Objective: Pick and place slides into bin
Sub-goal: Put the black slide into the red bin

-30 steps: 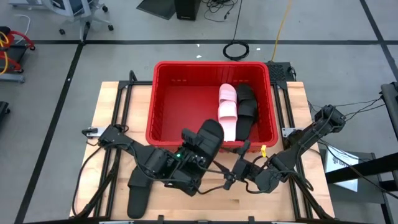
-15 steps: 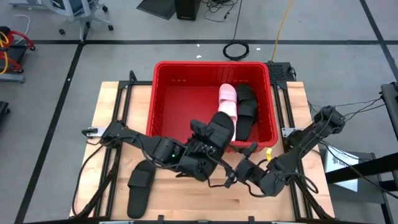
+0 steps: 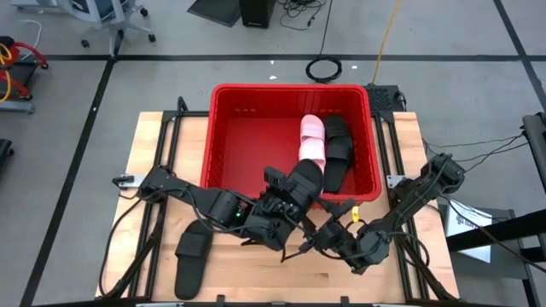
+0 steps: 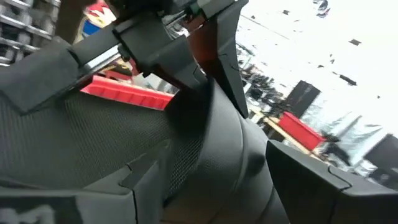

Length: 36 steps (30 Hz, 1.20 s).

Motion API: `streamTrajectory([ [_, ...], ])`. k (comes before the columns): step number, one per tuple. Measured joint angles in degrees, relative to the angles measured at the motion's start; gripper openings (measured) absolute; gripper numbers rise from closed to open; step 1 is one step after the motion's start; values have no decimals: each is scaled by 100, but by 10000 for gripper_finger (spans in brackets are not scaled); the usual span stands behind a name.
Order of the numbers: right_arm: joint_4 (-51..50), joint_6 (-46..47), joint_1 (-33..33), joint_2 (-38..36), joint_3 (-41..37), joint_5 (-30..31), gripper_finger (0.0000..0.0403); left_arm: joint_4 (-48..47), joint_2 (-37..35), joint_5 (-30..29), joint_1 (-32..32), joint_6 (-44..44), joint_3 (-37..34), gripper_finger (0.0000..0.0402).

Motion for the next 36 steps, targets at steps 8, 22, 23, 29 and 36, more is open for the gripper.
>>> streamTrajectory([
  [8,-5,-18,-19,4,0,-42,210,-398,0,-313,-147,-330,0,24],
  [22,-48,-122,-20,-7,-2,65,21,-852,0,14,-261,-1020,0,24],
  [23,-96,-120,-20,-7,-2,65,12,-853,0,-1,-278,-1013,0,24],
  [29,-164,-38,-17,-7,-2,17,16,-843,0,-42,-384,-985,-2,24],
  [36,-179,0,-15,-7,-2,14,5,-831,0,-49,-427,-1027,-2,24],
])
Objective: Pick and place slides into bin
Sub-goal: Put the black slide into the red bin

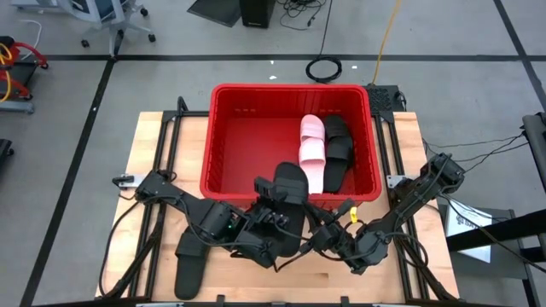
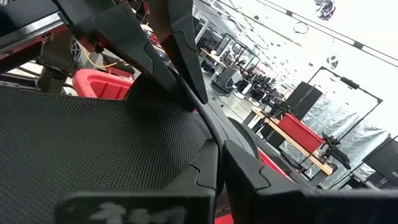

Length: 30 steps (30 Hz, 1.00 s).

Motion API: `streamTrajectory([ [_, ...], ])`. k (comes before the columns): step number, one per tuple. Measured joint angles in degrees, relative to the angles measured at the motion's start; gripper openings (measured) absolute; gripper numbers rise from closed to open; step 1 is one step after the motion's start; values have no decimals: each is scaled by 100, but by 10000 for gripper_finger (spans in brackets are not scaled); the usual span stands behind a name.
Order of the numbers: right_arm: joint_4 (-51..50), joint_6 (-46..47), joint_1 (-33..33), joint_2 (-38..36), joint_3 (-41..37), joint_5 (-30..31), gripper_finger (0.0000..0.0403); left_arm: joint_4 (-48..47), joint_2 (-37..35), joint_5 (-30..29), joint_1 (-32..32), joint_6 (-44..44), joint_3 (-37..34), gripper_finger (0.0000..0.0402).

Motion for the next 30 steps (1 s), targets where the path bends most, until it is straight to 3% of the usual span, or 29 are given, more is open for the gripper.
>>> streamTrajectory([
  [13,-97,44,0,0,0,2,1,12,0,7,-40,254,0,28],
  [22,-95,44,-14,0,-9,139,1,33,0,12,-63,142,0,123],
  [30,-92,49,-15,0,-9,10,0,-106,-238,-864,-316,82,-4,167],
])
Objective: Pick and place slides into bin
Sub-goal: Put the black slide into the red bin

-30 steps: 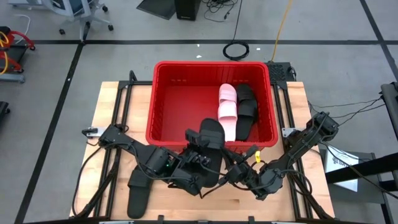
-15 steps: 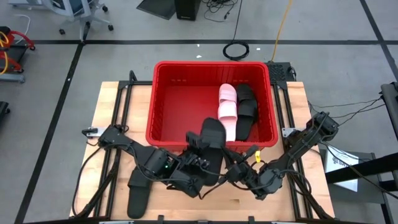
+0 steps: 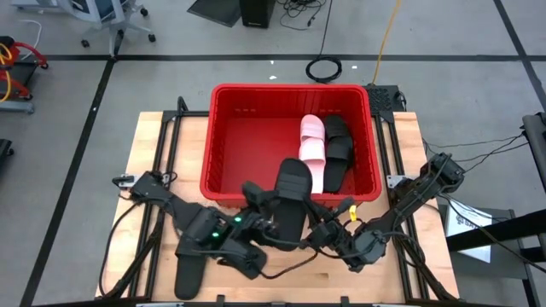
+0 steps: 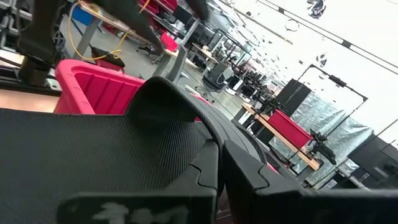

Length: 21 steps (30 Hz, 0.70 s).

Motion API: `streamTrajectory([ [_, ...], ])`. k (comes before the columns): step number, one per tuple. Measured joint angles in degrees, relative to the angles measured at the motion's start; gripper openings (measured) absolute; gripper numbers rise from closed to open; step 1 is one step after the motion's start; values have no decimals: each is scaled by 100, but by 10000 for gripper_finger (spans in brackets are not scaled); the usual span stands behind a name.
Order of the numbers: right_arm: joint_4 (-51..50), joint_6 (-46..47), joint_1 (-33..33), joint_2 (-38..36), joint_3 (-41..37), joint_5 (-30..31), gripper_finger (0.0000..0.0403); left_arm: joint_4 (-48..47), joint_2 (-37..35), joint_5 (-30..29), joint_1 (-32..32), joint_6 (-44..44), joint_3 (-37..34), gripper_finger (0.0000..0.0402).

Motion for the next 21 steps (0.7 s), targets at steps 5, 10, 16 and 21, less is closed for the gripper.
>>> streamTrajectory([
  [5,2,-48,-8,-42,0,-175,0,-269,-522,-86,-269,-588,0,168],
  [10,-11,-179,-107,-281,1,-347,0,-539,-1155,34,-494,-970,2,168],
  [16,-86,-397,-250,-813,-106,-629,0,-585,-1907,111,-624,-1059,2,168],
  [21,-99,-626,-465,-1411,-371,-852,0,-740,-2381,173,-583,-1087,4,168],
])
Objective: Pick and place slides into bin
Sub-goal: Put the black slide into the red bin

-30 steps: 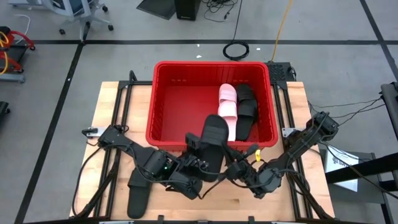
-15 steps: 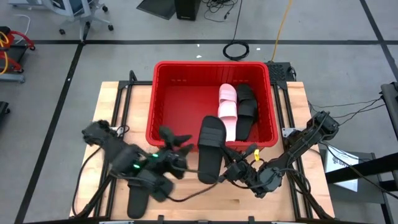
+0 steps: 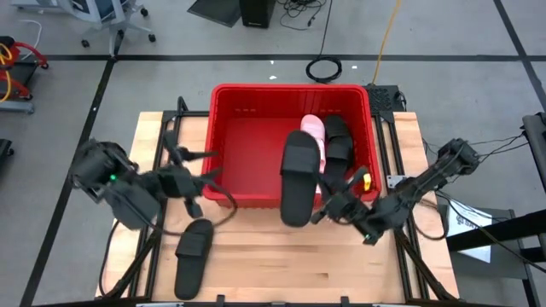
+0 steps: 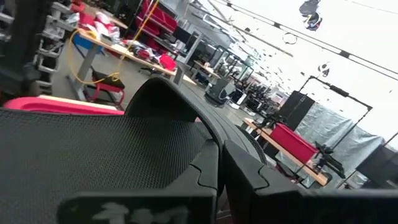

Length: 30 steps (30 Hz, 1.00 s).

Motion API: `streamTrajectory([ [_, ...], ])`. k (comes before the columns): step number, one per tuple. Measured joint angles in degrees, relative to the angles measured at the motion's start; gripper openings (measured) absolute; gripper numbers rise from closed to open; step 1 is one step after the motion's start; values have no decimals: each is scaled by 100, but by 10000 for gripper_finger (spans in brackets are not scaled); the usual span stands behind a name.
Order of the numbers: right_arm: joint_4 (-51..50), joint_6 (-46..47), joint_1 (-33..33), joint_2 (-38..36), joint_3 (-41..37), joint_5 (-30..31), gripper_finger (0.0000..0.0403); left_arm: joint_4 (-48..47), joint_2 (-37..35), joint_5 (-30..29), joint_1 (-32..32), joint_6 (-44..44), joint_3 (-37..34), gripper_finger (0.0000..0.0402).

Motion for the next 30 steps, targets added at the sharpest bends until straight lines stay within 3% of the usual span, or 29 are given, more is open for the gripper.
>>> streamTrajectory([
  [6,-30,-302,-332,-762,-417,-138,0,-142,-390,0,331,202,0,168],
  [14,-197,-359,-836,-1847,-1127,-971,0,-98,-713,28,1048,720,0,168],
  [20,-258,-286,-1453,-2307,-1470,-1486,0,-15,-913,425,1744,892,0,168],
  [24,-848,60,-2033,-2384,-1485,-1905,0,108,-999,1105,2324,1057,0,168],
  [30,-1889,1248,-3103,-2383,-1436,-3051,0,763,-1006,2646,3283,1724,-2,168],
])
